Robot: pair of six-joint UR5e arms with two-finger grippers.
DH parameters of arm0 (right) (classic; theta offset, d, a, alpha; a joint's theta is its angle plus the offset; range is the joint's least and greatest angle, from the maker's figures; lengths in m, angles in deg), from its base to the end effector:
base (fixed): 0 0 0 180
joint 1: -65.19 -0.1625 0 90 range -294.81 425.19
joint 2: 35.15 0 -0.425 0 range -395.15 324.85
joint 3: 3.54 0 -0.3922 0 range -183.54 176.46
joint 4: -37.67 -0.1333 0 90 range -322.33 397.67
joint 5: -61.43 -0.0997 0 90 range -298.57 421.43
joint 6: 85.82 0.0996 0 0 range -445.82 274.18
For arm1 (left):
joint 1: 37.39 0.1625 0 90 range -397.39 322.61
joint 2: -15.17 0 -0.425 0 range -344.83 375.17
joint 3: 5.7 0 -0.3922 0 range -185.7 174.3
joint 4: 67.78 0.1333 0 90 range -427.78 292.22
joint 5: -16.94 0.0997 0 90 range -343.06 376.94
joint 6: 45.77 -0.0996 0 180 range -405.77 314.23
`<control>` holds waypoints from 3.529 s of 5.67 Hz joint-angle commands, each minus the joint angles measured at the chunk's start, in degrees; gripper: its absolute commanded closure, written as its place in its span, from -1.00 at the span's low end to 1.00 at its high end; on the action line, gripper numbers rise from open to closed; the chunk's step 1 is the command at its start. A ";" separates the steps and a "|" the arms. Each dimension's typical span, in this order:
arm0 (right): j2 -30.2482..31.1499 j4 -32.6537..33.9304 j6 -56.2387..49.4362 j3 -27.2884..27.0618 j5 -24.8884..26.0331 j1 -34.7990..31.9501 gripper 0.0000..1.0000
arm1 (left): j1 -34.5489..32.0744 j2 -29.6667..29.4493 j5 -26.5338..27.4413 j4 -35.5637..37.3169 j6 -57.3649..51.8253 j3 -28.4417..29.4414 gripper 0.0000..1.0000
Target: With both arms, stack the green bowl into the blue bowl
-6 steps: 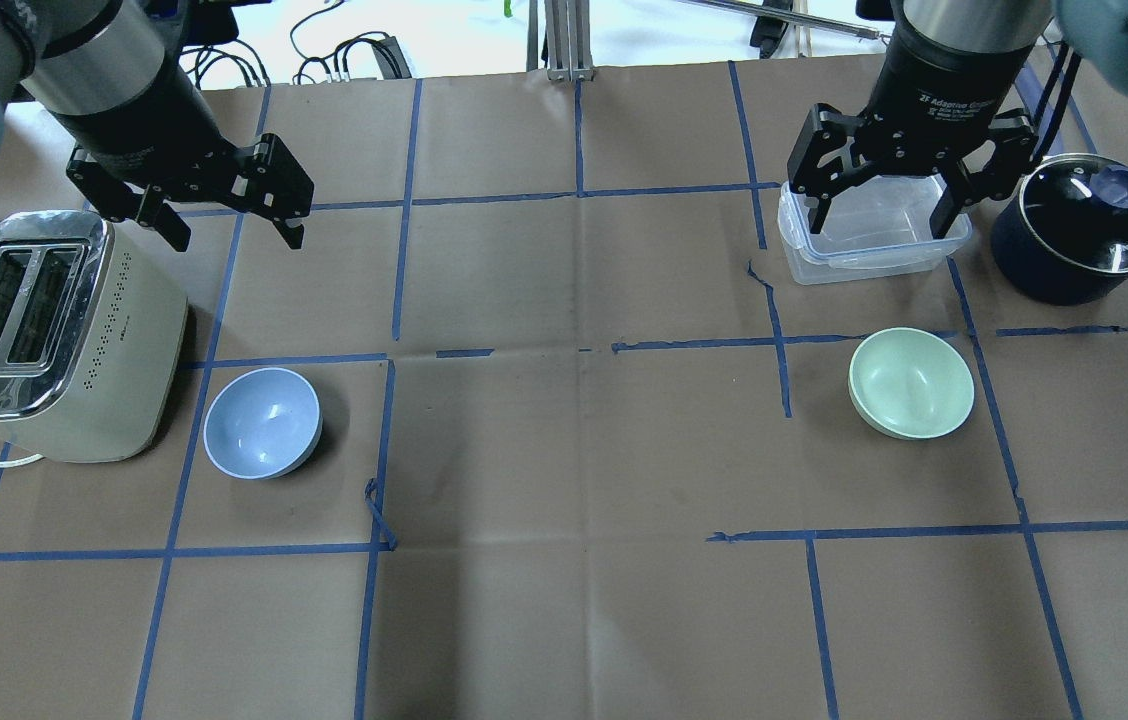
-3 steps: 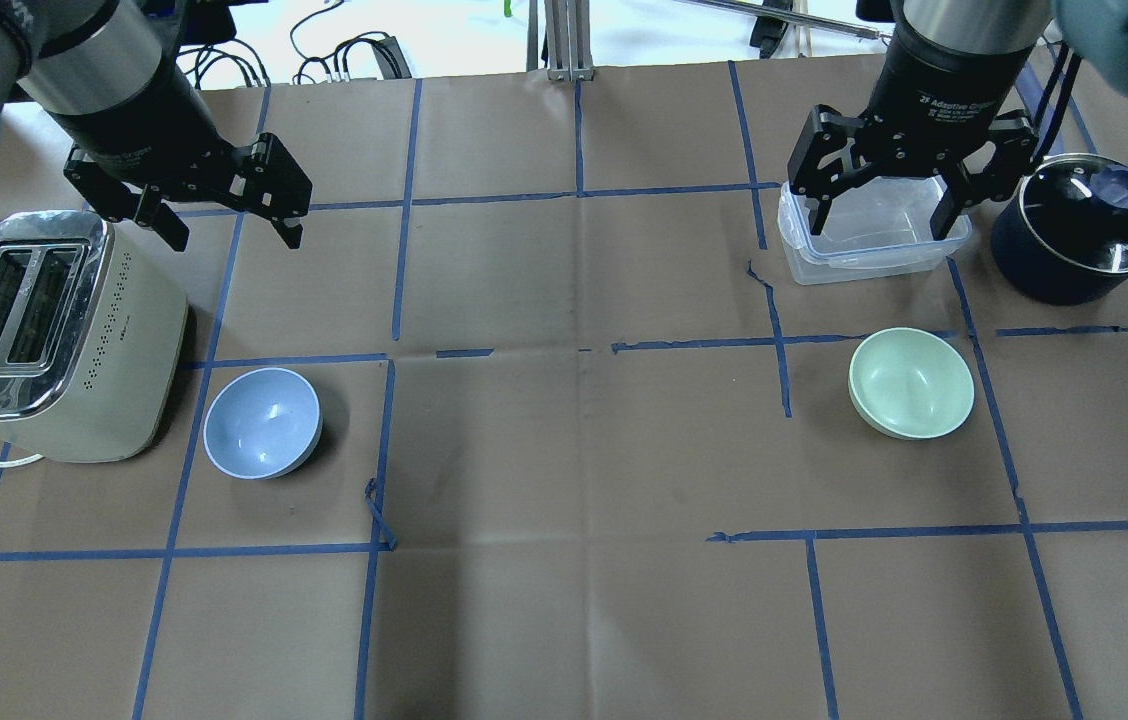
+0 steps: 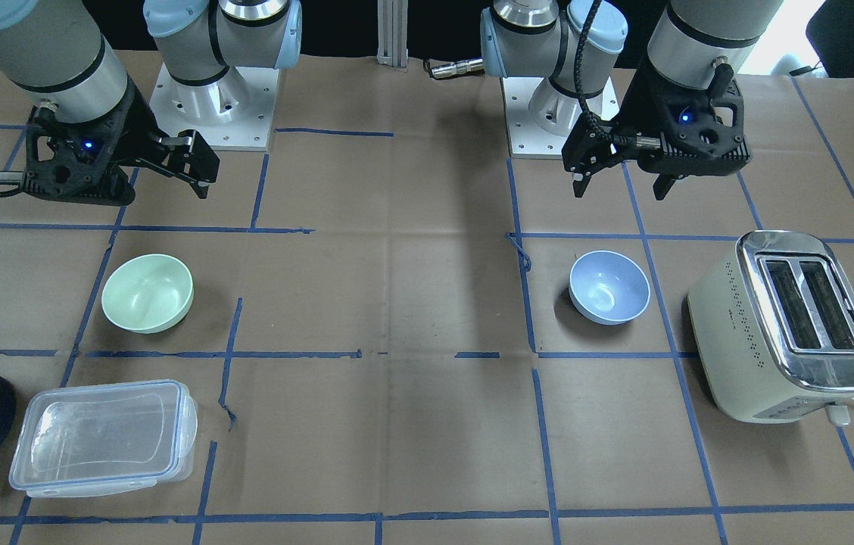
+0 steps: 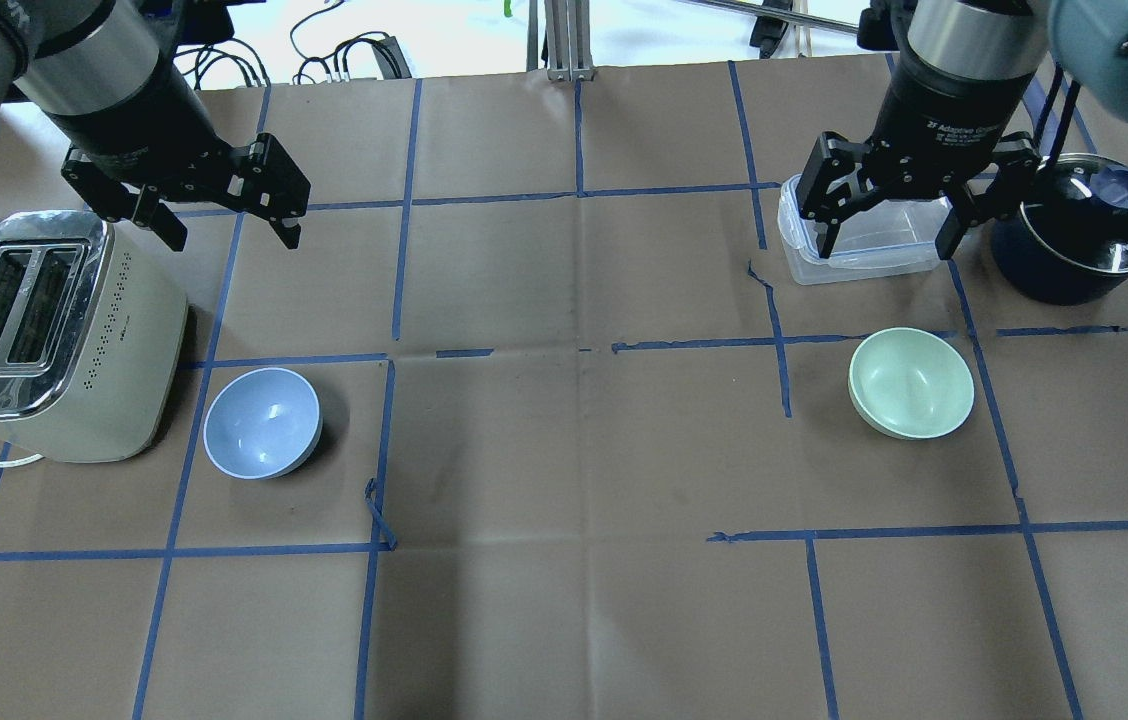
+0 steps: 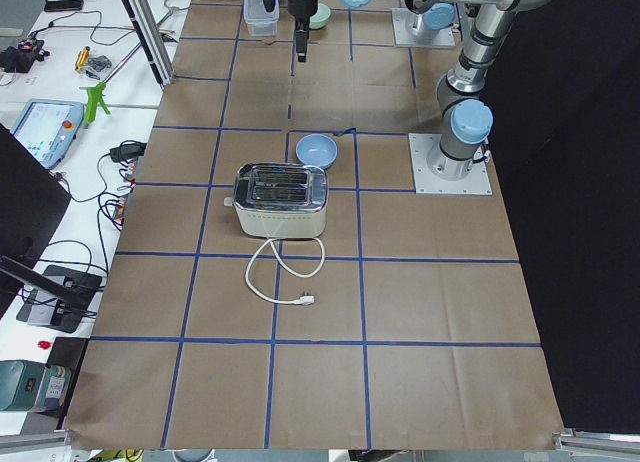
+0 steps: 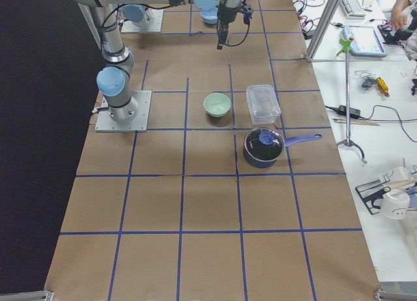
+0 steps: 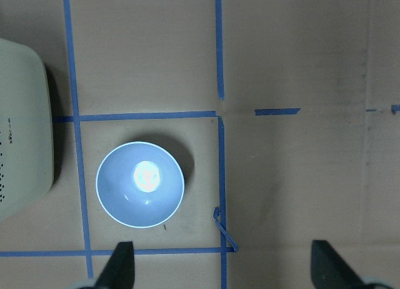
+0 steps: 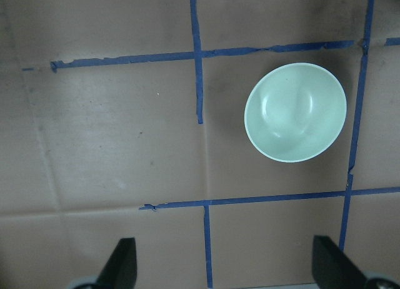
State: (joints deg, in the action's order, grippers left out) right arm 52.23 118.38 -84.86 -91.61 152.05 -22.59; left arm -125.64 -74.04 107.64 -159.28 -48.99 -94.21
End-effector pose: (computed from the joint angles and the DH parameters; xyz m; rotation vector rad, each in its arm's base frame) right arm 0.1130 -0.4973 0.4670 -0.0851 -3.1197 -0.2727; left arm -0.1171 -0.4909 0.5048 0.0400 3.1285 -0.0204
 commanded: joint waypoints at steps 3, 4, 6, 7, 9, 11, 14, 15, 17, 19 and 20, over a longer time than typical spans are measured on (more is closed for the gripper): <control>5.25 0.50 -21.74 -10.16 1.65 19.00 -1.00 | 0.27 0.44 0.27 -0.26 -0.73 -0.09 -0.96; 5.26 5.20 -24.40 -12.80 3.49 21.92 -1.00 | 2.10 -0.08 0.35 -0.87 -2.65 -0.44 -0.96; 4.73 16.79 -23.65 -19.39 3.08 22.04 -1.00 | 5.45 -4.29 -0.97 -0.53 -5.19 -6.64 -0.96; 2.12 22.07 -20.50 -21.59 2.90 21.69 -1.00 | 5.63 -4.74 -0.88 5.48 -8.78 -13.82 -0.94; -6.14 28.08 -19.69 -21.79 2.64 19.68 -1.00 | 5.81 -5.43 -0.61 24.45 -8.29 -27.46 -0.94; -11.15 33.85 -19.85 -24.93 2.46 19.31 -1.00 | 5.72 -10.08 0.87 28.99 -8.29 -29.44 -0.94; -12.06 42.76 -20.21 -30.06 2.99 19.40 -0.87 | 5.63 -13.16 0.71 29.01 -7.85 -30.41 -0.12; -11.97 45.82 -20.38 -29.88 3.07 19.40 0.23 | 5.55 -13.53 0.71 29.00 -7.85 -30.41 0.52; -11.44 45.76 -20.21 -29.27 2.81 19.40 0.84 | 5.20 -13.01 0.79 29.35 -6.62 -29.54 1.00; -11.09 45.68 -20.03 -28.65 2.55 19.40 0.90 | 0.22 -11.69 1.23 24.91 2.03 -23.95 1.00; -11.09 44.72 -19.86 -25.86 2.55 19.31 0.90 | -5.38 -13.51 -0.16 20.52 6.34 -16.86 1.00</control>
State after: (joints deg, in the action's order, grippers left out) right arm 41.07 163.75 -104.86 -119.45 154.63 -3.21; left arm -126.41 -86.47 108.40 -134.93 -46.72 -116.80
